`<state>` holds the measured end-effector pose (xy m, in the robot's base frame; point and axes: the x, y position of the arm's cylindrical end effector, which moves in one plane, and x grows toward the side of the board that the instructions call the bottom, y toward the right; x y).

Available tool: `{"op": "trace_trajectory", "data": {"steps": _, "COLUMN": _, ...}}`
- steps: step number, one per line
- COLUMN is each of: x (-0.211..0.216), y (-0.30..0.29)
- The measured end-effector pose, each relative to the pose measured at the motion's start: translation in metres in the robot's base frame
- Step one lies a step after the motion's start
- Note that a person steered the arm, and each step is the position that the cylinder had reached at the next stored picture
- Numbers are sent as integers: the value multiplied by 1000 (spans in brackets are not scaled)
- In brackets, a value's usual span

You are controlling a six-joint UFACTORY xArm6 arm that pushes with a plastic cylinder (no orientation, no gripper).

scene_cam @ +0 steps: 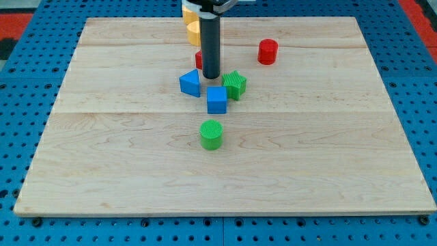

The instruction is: Separate the blue cube and green star

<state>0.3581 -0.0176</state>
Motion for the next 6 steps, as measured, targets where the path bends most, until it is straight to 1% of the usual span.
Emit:
{"op": "trace_trajectory", "data": {"steps": 1, "x": 14, "y": 1}}
{"op": "trace_trajectory", "data": {"steps": 2, "x": 33, "y": 16}}
{"op": "trace_trajectory", "data": {"steps": 4, "x": 38, "y": 52}}
{"op": "trace_trajectory", "data": {"steps": 5, "x": 66, "y": 62}}
{"op": "trace_trajectory", "data": {"steps": 6, "x": 93, "y": 28}}
